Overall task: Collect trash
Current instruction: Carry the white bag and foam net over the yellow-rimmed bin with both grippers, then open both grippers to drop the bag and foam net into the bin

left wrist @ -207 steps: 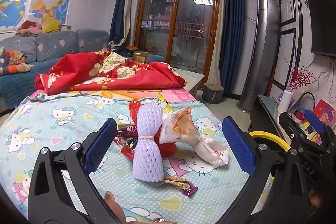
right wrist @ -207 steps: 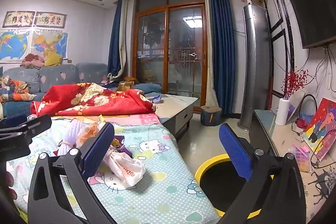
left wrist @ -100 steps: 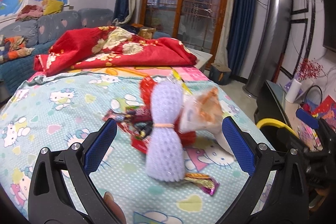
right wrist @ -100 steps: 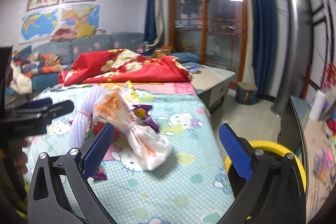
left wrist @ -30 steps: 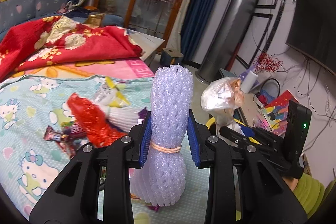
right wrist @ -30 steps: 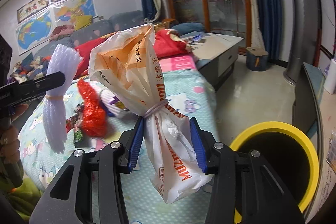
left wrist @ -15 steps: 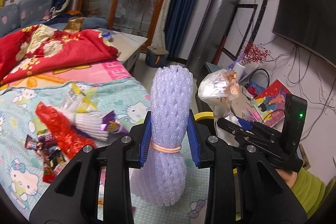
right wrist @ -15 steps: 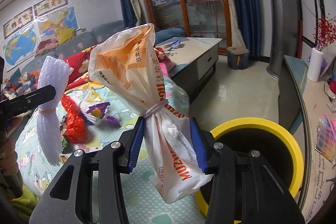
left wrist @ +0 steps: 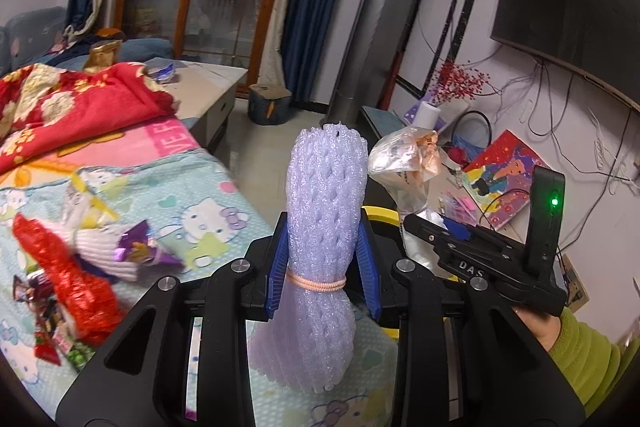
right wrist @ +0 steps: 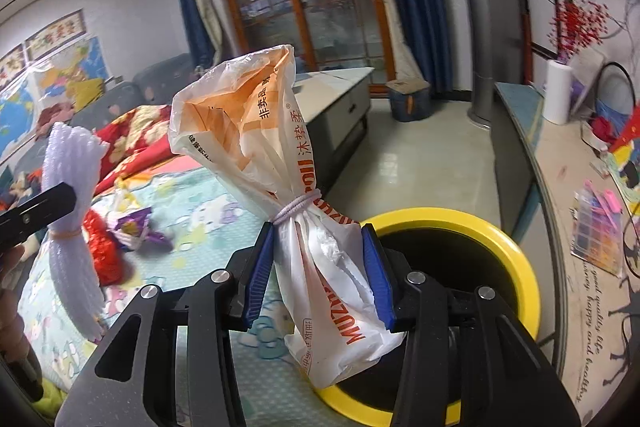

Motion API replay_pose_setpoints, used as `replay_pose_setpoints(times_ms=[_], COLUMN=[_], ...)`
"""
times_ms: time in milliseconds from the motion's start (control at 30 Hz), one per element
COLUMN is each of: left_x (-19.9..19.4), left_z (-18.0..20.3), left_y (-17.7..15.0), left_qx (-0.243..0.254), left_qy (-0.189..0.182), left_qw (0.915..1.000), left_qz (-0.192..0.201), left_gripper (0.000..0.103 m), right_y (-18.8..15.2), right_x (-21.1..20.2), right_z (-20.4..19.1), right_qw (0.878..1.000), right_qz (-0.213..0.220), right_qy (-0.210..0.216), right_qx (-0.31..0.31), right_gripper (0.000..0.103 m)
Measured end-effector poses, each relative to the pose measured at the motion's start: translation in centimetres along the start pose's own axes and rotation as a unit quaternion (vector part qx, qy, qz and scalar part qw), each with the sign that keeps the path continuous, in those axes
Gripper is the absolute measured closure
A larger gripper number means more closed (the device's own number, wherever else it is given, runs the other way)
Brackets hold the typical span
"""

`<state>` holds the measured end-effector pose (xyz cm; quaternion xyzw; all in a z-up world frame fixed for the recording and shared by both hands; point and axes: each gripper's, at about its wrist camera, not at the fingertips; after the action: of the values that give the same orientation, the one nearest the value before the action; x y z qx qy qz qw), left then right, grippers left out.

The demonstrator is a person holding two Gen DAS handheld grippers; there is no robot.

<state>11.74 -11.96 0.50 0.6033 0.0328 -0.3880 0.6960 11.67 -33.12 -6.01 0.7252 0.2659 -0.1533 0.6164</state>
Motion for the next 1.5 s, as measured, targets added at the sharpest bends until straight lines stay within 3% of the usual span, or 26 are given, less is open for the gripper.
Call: replay_pose_setpoints(times_ms=[333,800,867,900,967,1133,1233,1500], left_x=[4.0,11.2,12.3,12.6,12.8,12.4,11.6,9.1], left_z=[3.5,5.6,5.4,5.5,5.5,4.9,4.4,3.2], left_y=[-0.3,-1.0,-1.2,-1.3,-1.5,-1.7,-1.7,-1.2], left_qx=[0.024,0.018,0.008,0.006,0.004,-0.009,-0.015,-0.021], left_qy=[-0.026,-0.061,-0.061,-0.06,-0.06,-0.061,-0.054,-0.024], left_qw=[0.9991,0.9967,0.9964,0.9963,0.9963,0.9962,0.9969,0.999], left_qz=[-0.022,-0.051,-0.059,-0.061,-0.062,-0.061,-0.056,-0.031], left_gripper=[0.078,0.078,0.075,0.069,0.053,0.026,0.017,0.011], right_y=[-0.9,-2.4,-2.3,-2.3,-2.3,-2.3,-2.1,-1.1], right_x=[0.6,1.1,1.2,1.2,1.2,1.0,0.6,-0.7], right_z=[4.8,9.8,10.0,10.1,10.3,10.7,10.6,8.4], right_qw=[0.997,0.988,0.988,0.988,0.988,0.987,0.987,0.991], right_qz=[-0.023,-0.044,-0.044,-0.043,-0.04,-0.033,-0.025,0.0], right_qy=[-0.048,-0.054,-0.05,-0.054,-0.056,-0.072,-0.083,-0.098], right_qx=[0.061,0.137,0.14,0.139,0.139,0.139,0.132,0.095], right_gripper=[0.061,0.059,0.056,0.055,0.044,0.041,0.037,0.029])
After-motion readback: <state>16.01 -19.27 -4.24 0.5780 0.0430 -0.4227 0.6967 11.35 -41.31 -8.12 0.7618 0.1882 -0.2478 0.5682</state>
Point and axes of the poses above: each gripper's, at about its wrist camera, not at the fingertips, and x roughly the way its jaws point, z to its right, y to its top, and after that the axes turned 2 degrees about -x, right-handed
